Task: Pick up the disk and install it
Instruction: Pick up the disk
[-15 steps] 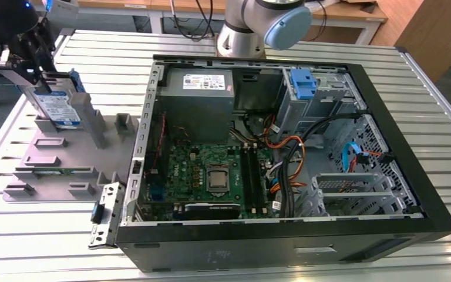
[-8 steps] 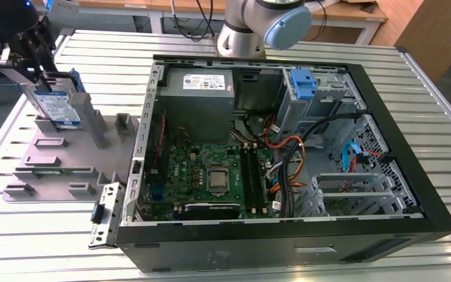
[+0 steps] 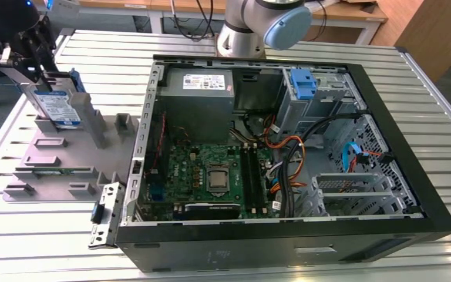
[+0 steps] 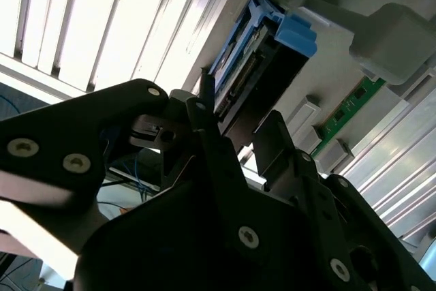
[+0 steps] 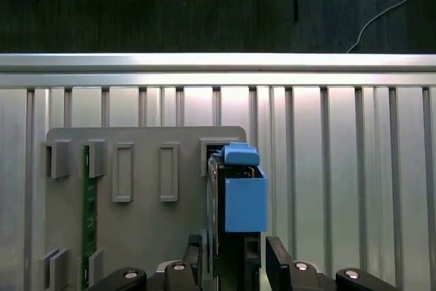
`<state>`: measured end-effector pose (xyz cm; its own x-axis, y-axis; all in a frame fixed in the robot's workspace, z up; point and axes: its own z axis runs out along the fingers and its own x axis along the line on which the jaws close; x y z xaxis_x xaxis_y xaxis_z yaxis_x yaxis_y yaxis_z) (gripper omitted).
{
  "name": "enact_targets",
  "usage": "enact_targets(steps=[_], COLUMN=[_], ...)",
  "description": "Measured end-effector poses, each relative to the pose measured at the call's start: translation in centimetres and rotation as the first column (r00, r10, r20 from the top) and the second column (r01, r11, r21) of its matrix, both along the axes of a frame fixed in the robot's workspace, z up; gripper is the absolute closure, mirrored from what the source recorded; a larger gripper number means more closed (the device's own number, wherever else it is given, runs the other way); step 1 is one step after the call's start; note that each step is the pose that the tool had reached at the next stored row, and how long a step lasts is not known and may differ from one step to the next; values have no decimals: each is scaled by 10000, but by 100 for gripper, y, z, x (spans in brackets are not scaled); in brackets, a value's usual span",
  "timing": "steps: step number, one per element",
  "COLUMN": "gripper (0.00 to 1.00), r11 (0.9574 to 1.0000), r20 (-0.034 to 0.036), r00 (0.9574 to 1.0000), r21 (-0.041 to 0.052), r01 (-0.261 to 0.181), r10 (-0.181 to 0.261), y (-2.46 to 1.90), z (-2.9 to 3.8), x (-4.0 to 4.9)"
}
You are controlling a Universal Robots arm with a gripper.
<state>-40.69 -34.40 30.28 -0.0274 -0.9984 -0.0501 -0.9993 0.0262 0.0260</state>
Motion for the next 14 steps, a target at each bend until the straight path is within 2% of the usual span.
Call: enact_targets(steps=[6,7,12,13,14], gripper=[52,59,60,65,65], r11=[10000,10000,10000,10000,10000], r20=[0,0,-2,-1,-1], r00=[10000,10000,10000,10000,10000], r21=[0,0,-1,0,0], r01=[0,0,0,0,0], r10=[0,0,0,0,0], y=[0,0,0,0,0], z=[0,0,1,0,0], x=[0,1,1,1,1])
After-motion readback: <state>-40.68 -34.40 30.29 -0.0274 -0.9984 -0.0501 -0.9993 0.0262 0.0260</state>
